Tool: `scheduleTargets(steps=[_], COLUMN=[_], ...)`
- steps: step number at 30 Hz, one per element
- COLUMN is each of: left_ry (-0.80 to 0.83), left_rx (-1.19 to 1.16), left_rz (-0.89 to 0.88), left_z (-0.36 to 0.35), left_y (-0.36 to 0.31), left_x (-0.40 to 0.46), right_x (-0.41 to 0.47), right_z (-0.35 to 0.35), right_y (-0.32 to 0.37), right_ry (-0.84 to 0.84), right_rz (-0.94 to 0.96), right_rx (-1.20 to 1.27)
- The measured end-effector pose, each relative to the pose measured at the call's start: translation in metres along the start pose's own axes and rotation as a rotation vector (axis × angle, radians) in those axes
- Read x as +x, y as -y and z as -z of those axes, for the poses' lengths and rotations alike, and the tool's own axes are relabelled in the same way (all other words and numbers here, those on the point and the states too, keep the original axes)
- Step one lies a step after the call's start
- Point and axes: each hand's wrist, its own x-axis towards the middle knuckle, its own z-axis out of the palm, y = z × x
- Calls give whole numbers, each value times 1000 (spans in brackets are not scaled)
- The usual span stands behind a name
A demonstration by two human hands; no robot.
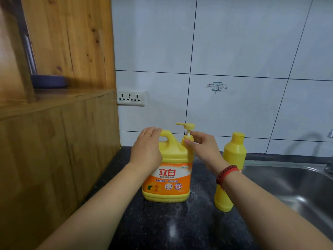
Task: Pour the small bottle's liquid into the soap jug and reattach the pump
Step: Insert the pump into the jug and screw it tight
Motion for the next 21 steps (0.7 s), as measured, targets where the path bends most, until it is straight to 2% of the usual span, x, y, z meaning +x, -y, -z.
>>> scheduleTargets(steps=[13,21], left_ry=[-17,-18], left_rx=[-4,-10], left_rz=[1,19], left_z=[-1,-2], left_y=[0,-1], left_x=[1,1], right_x=[-3,-6], right_z=[-10,-11], right_y=[0,3], right_ry=[-184,-203], right_rz=[99,111], right_rx=[-197,-229])
